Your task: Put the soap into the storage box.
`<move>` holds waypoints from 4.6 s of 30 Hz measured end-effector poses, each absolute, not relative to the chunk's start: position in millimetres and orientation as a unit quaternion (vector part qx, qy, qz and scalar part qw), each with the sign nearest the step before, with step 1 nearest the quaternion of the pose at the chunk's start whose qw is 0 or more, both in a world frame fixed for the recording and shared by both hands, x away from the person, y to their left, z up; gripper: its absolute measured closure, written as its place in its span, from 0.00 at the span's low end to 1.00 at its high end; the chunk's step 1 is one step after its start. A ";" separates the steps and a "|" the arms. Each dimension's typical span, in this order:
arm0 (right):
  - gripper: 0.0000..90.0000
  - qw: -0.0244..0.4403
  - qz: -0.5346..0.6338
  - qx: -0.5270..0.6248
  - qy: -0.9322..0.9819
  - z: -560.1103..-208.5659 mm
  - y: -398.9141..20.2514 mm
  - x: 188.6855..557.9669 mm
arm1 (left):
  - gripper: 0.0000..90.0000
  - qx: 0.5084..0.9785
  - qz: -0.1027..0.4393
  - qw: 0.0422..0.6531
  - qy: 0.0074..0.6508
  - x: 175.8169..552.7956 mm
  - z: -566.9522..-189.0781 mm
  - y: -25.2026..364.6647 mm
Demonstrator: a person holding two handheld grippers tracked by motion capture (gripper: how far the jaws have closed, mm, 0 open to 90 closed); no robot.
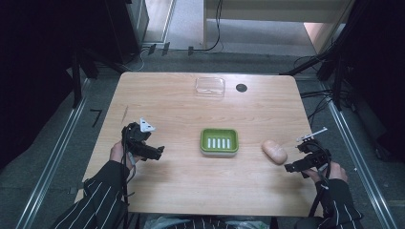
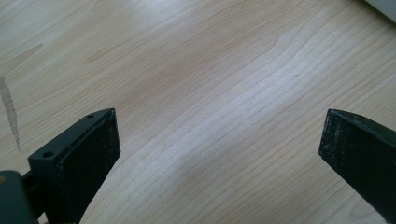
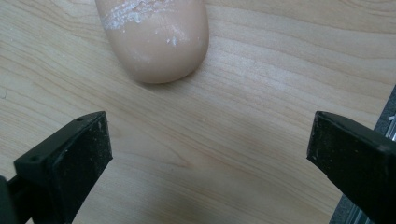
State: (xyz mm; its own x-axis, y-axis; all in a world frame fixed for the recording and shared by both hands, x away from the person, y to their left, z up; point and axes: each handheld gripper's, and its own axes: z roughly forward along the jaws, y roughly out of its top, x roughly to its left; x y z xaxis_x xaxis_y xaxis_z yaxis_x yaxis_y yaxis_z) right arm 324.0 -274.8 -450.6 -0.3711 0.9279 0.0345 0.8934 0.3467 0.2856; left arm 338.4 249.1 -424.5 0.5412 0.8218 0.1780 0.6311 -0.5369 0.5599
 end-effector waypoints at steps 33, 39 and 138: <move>0.00 0.079 0.130 0.498 0.854 -441.6 -244.7 334.5 | 0.00 0.850 0.213 0.215 0.432 338.8 -427.6 252.4; 0.00 0.086 0.129 0.486 0.860 -439.6 -238.7 337.8 | 0.00 0.849 0.214 0.215 0.433 337.7 -427.2 252.3; 0.36 0.030 0.066 0.435 0.897 -470.0 -208.8 396.5 | 0.00 0.853 0.214 0.211 0.426 339.4 -428.1 248.0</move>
State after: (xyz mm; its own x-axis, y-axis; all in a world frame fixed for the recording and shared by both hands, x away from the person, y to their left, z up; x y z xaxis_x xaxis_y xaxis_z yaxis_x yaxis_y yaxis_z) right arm 396.5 -208.8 -470.0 -0.6192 0.7852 0.0039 0.7772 0.6122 0.1454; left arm 339.4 248.0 -428.1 0.5449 0.8177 0.1854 0.6365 -0.5473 0.5435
